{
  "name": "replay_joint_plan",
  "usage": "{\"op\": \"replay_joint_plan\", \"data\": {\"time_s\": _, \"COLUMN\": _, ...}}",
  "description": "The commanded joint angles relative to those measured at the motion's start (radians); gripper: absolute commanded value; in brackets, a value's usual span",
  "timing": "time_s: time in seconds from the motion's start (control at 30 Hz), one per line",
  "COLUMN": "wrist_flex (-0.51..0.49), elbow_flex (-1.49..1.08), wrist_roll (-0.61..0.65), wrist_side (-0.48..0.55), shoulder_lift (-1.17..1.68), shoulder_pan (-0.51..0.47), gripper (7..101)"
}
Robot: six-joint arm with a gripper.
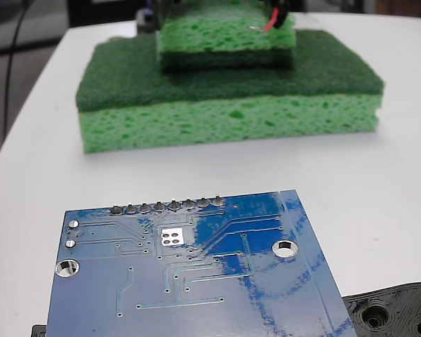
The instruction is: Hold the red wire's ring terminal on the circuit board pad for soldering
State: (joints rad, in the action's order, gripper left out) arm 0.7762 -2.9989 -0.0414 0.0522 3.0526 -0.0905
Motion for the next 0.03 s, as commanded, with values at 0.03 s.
{"op": "replay_joint_plan", "data": {"time_s": 0.03, "wrist_flex": -0.002, "elbow_flex": 0.005, "wrist_roll": 0.0, "wrist_side": 0.008, "shoulder_lift": 0.002, "shoulder_pan": 0.0, "gripper": 100.3}}
